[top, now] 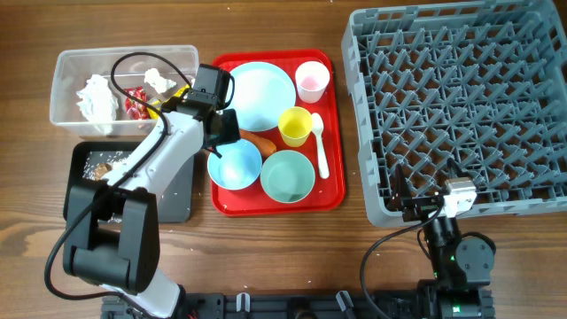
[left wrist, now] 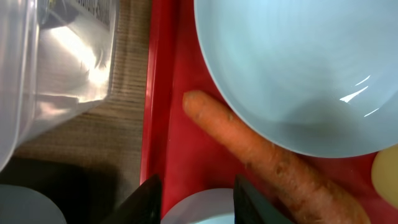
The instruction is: Sort waste into correct bins and load items into the dishwasher rack
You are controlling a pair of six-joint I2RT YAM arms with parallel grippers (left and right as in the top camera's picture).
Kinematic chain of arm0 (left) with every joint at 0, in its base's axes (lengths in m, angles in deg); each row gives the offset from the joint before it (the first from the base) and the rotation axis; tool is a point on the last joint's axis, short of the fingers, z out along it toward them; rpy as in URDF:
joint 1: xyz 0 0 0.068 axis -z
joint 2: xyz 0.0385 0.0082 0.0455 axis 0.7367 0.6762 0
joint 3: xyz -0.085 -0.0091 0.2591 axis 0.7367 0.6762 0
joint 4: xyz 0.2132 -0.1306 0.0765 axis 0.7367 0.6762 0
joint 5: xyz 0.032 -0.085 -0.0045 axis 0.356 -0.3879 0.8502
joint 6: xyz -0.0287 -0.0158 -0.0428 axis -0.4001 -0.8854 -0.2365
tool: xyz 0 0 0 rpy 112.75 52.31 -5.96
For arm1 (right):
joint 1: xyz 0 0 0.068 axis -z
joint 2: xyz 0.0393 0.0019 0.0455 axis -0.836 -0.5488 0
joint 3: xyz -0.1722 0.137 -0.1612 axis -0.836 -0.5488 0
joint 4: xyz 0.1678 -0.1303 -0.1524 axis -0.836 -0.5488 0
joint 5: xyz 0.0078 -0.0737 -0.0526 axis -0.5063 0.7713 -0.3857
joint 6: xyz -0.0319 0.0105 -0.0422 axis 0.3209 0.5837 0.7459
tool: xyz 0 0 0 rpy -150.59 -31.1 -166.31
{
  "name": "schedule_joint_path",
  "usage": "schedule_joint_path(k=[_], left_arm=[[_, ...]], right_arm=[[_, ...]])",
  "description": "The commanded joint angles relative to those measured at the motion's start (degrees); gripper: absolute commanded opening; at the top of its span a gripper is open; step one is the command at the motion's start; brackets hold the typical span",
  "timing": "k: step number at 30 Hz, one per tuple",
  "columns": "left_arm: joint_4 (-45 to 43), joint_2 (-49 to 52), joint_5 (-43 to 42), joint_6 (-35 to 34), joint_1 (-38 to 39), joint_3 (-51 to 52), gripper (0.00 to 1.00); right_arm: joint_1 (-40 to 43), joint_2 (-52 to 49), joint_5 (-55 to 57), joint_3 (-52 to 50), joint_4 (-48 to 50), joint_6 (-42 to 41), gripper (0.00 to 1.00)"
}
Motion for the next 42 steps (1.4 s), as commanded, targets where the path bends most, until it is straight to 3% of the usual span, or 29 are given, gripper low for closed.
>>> schedule_joint_path(k=[1,21,33,42], left_arm=[[2.4,0.6,0.9,0.3,0.9,-0.7,0.36],[9.8,0.6,1.0,0.3,9.7,-0.6,0.45],[-3.6,0.4,-2.7,0.0,9.4,-0.6,0.45],[-3.5,0.4,-5.5,-17.7,9.4,-0.6,0.39]], right_arm=[[0.1,0.1,-0.9,-0.1,0.3,0.5,1.00],[0.1,0.1,-0.9,-0.1,0.3,0.5,1.00],[0.1,0.1,-0.9,-0.1,0.3,0.5,1.00],[0.1,0.1,-0.9,-0.1,0.3,0.5,1.00]])
